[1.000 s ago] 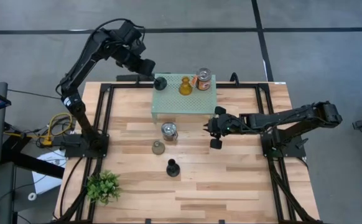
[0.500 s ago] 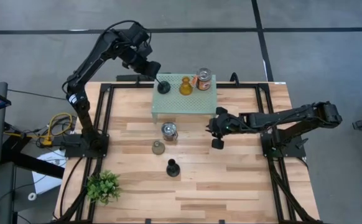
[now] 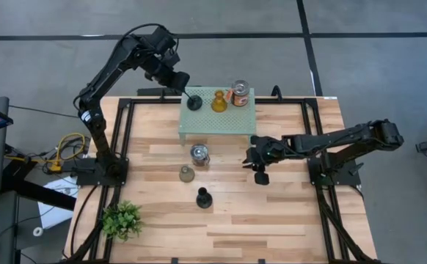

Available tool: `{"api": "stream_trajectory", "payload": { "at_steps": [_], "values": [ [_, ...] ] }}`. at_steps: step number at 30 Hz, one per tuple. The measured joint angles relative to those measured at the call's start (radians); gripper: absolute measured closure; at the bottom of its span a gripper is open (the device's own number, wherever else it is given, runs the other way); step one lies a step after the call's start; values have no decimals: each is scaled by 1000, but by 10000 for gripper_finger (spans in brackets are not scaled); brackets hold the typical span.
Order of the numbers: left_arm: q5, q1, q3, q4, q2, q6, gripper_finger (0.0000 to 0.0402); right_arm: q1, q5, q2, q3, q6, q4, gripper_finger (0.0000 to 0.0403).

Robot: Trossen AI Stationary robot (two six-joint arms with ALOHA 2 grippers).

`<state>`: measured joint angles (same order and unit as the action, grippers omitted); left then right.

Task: Pick & Place candle stick holders
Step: Put the left black holder on the shelf

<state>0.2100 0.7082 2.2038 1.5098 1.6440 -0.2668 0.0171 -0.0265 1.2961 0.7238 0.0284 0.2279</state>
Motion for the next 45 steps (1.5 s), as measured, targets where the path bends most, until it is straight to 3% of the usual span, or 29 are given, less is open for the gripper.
{"api": "stream_trajectory", "payload": {
  "at_steps": [25, 45],
  "values": [
    [1, 0, 0, -48, 3, -26, 321, 2, 1, 0, 0, 1, -1, 333],
    [35, 0, 0, -139, 2, -26, 313, 1, 1, 0, 0, 8, -1, 333]
  ]
}}
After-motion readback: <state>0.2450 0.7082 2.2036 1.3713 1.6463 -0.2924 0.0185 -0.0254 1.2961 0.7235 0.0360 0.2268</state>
